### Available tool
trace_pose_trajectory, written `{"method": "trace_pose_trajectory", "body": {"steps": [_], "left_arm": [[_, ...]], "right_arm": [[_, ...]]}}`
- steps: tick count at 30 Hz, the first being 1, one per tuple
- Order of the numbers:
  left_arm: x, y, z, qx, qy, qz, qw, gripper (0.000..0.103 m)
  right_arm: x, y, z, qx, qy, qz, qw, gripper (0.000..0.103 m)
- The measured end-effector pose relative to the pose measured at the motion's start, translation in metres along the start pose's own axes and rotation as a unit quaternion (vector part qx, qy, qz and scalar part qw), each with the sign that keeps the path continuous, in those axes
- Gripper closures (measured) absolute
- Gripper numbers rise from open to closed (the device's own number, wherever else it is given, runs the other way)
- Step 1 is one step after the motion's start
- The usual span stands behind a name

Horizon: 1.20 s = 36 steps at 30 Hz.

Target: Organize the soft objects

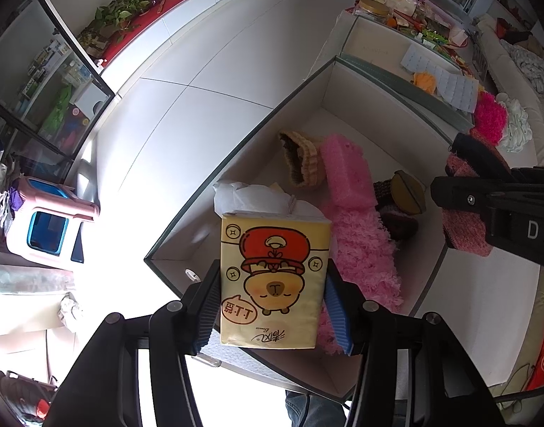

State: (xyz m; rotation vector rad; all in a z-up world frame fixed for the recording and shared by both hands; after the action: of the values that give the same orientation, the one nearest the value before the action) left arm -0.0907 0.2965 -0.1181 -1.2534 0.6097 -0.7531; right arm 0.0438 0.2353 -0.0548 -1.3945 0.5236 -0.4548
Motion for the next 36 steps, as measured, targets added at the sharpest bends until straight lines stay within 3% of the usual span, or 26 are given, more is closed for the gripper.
{"method": "trace_pose_trajectory", "body": {"steps": [1, 2, 3, 4, 6, 9, 12, 15, 19, 28, 36], "left_arm": [[0.001, 0.000, 0.000, 0.001, -0.001, -0.003, 1.0000, 0.045], [0.001, -0.002, 0.000, 0.005, -0.003, -0.002, 1.0000, 0.029], [0.000, -0.003, 0.000, 0.006, -0.003, 0.003, 1.0000, 0.014], [0.001, -0.004, 0.000, 0.007, -0.001, 0.008, 0.9999, 0.000], [0.003, -0.005, -0.001, 0.006, 0.005, 0.012, 0.9999, 0.000], [0.006, -0.009, 0.000, 0.017, 0.003, -0.002, 0.9998, 0.000], [0.005, -0.030, 0.006, 0.062, -0.002, -0.003, 0.9981, 0.000], [-0.003, -0.059, 0.013, 0.100, -0.016, 0.026, 0.9945, 0.000], [-0.006, -0.056, 0.014, 0.061, -0.041, -0.026, 0.9969, 0.000], [-0.016, -0.047, -0.003, 0.036, -0.064, 0.010, 0.9973, 0.000], [-0.023, -0.048, -0.010, 0.036, -0.067, 0.016, 0.9970, 0.000]], "right_arm": [[0.000, 0.001, 0.001, -0.001, 0.000, 0.000, 1.000, 0.053], [0.001, 0.003, 0.001, -0.005, 0.000, 0.002, 1.000, 0.045], [0.002, 0.004, 0.001, -0.006, 0.001, -0.002, 1.000, 0.026], [0.005, 0.003, 0.002, -0.004, 0.003, -0.011, 1.000, 0.016], [0.009, -0.001, 0.003, 0.014, 0.008, -0.008, 1.000, 0.015], [0.011, -0.005, 0.003, 0.021, 0.016, 0.015, 1.000, 0.000], [0.015, -0.012, 0.003, 0.027, 0.031, 0.030, 0.999, 0.000], [0.022, -0.027, 0.003, 0.053, 0.035, 0.027, 0.998, 0.000], [0.027, -0.041, 0.002, 0.065, 0.042, 0.028, 0.997, 0.000], [0.019, -0.047, -0.007, 0.061, 0.040, 0.039, 0.997, 0.000], [0.010, -0.047, -0.014, 0.058, 0.030, 0.034, 0.997, 0.000]]}}
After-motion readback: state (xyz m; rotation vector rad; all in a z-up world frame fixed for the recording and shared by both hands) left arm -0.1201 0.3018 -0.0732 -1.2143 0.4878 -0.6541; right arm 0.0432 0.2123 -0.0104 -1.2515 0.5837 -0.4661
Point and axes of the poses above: each gripper's, at about its wrist camera, not at the fingertips, and y roughly the way its jaws point, x to its right, z to its top, the point moved 8 cm from there along y, roughly the way its jaws point, and after that the axes turned 5 degrees about y, right-handed, at the moved point
